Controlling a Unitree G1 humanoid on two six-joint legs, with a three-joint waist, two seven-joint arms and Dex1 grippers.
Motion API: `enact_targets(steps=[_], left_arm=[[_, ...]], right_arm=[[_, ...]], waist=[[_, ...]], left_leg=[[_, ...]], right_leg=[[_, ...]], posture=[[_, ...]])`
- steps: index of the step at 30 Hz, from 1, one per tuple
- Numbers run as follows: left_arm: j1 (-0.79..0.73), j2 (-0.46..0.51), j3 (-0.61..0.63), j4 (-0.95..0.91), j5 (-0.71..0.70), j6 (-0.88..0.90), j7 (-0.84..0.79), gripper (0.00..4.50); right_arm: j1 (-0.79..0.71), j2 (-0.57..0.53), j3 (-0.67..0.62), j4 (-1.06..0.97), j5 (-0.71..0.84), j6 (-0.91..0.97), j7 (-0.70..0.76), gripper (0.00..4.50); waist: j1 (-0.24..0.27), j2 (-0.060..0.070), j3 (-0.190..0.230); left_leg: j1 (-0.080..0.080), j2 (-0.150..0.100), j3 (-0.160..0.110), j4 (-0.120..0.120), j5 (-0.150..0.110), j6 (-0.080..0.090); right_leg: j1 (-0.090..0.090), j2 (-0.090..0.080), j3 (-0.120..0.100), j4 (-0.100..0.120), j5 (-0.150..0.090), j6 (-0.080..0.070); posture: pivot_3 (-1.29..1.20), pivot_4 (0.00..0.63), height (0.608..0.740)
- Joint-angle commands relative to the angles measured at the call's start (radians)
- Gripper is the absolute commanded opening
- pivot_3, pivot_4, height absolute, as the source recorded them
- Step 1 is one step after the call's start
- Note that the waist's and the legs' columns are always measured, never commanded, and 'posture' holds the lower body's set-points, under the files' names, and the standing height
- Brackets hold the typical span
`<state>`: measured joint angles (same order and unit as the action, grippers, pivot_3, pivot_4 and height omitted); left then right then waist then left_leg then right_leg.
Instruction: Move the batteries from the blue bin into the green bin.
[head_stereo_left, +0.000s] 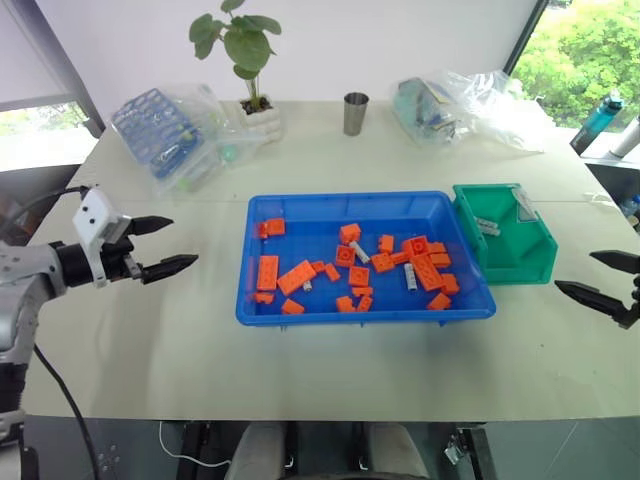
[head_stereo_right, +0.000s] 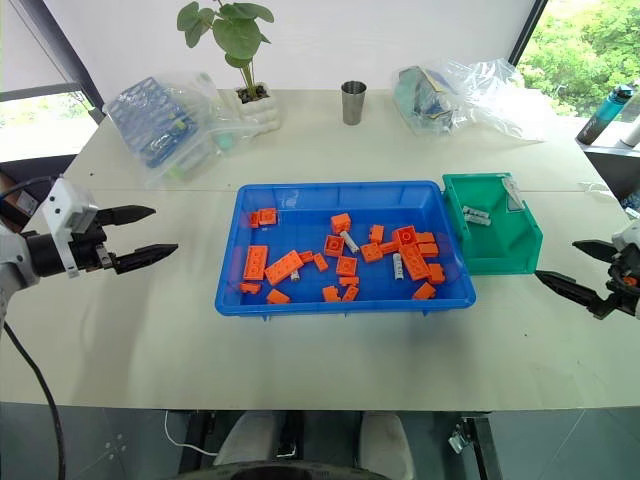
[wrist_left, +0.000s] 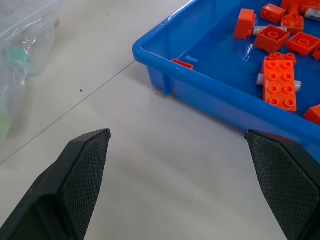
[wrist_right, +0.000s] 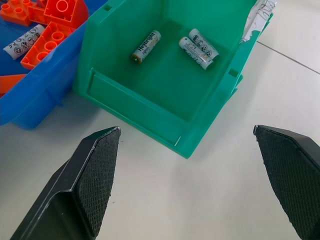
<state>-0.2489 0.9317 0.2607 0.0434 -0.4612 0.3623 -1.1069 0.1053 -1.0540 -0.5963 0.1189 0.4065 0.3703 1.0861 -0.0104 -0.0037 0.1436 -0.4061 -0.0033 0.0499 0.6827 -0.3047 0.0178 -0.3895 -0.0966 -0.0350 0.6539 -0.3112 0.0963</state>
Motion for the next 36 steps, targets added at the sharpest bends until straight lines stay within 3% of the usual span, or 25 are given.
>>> enact_targets(steps=[1, 22, 26, 30, 36], left_arm=[[-0.013, 0.012, 0.016, -0.011, 0.0, -0.013, -0.006, 4.5], [-0.026, 0.003, 0.012, -0.044, -0.019, 0.03, 0.003, 4.5], [-0.031, 0.011, 0.028, -0.126, -0.097, 0.104, -0.023, 4.5], [-0.028, 0.043, 0.015, -0.209, -0.149, 0.159, -0.075, 4.5], [-0.059, 0.082, -0.031, -0.268, -0.166, 0.177, -0.141, 4.5]], right_arm=[[0.007, 0.003, -0.035, -0.026, 0.004, -0.012, -0.006, 4.41], [-0.07, -0.02, 0.017, -0.011, 0.005, -0.014, -0.003, 4.41], [-0.256, -0.061, 0.151, -0.058, 0.044, 0.038, 0.064, 4.41], [-0.513, -0.042, 0.375, -0.079, 0.022, 0.042, 0.165, 4.41], [-0.909, 0.201, 0.727, -0.014, -0.08, 0.026, 0.27, 4.41]], waist=[[0.0, 0.0, 0.0], [-0.001, 0.0, 0.0], [-0.006, 0.001, 0.001], [-0.009, 0.003, 0.002], [-0.008, 0.002, 0.002]], left_leg=[[0.0, 0.0, 0.0, 0.0, 0.0, 0.0], [0.0, 0.0, 0.0, 0.0, 0.001, -0.001], [0.0, 0.0, 0.001, 0.001, 0.001, -0.001], [0.0, 0.0, 0.001, 0.001, 0.001, -0.001], [-0.002, 0.0, 0.001, 0.002, 0.001, -0.002]], right_leg=[[0.0, 0.0, 0.0, 0.0, 0.0, 0.0], [0.0, 0.0, 0.0, 0.001, 0.0, 0.0], [-0.001, 0.0, 0.0, 0.001, 0.0, 0.0], [-0.002, 0.001, 0.0, 0.003, 0.0, 0.0], [-0.005, 0.001, 0.0, 0.005, 0.0, 0.0]], posture=[[0.0, 0.15, 0.716], [0.0, 0.15, 0.716], [0.0, 0.15, 0.716], [0.0, 0.15, 0.716], [0.0, 0.15, 0.716]])
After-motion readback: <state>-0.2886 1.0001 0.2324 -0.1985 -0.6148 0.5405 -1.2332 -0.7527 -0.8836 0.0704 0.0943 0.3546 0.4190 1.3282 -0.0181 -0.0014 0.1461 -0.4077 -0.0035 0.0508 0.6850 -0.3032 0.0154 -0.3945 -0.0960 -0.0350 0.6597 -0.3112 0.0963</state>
